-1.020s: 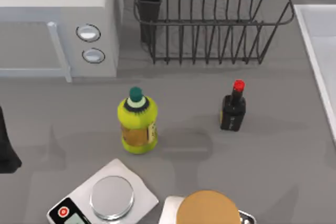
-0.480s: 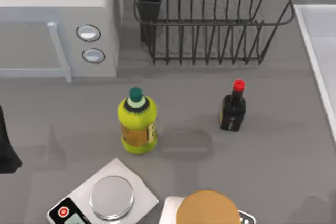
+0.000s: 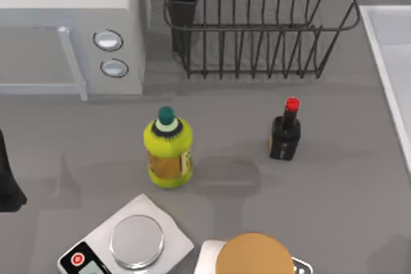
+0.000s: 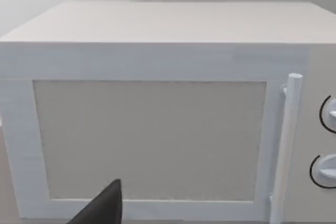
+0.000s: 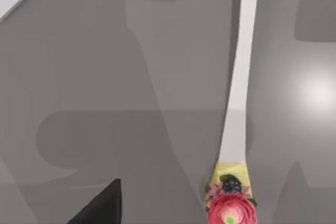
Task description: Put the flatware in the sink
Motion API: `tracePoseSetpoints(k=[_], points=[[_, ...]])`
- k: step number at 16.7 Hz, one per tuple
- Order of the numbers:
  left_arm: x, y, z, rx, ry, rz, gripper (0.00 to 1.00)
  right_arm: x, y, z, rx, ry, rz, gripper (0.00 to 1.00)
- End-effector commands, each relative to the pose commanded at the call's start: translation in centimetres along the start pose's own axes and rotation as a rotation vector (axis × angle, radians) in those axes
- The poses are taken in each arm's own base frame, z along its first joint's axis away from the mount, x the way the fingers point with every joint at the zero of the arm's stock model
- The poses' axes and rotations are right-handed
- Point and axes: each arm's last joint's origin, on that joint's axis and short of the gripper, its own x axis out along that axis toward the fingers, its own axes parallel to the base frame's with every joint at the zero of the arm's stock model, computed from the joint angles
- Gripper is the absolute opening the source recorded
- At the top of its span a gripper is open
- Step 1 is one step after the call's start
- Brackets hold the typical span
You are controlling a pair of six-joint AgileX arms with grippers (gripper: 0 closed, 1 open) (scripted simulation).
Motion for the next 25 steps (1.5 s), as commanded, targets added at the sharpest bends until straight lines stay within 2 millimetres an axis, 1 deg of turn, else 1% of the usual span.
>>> tracePoseSetpoints(k=[3,5,8,11,13,15,19,25], points=[[0.0,0.0,0.0,0.0,0.0,0.0,1.0,0.4,0.1,0.0,-0.003,0.001,-0.001,1.0],[0.0,0.0,0.0,0.0,0.0,0.0,1.0,1.6,0.1,0.2,0.0,0.004,-0.001,1.0],[0.0,0.0,0.0,0.0,0.0,0.0,1.0,4.7,0.1,0.6,0.0,-0.002,0.0,1.0],[0.0,0.0,0.0,0.0,0.0,0.0,1.0,7.9,0.1,0.5,-0.001,-0.006,0.001,1.0],[0.0,0.0,0.0,0.0,0.0,0.0,1.0,9.4,0.0,0.2,0.0,-0.003,0.001,1.0],[0.0,0.0,0.0,0.0,0.0,0.0,1.0,10.0,0.0,0.0,0.0,0.0,0.0,1.0],[0.0,0.0,0.0,0.0,0.0,0.0,1.0,10.0,0.0,0.0,0.0,0.0,0.0,1.0],[0.0,0.0,0.0,0.0,0.0,0.0,1.0,10.0,0.0,0.0,0.0,0.0,0.0,0.55]])
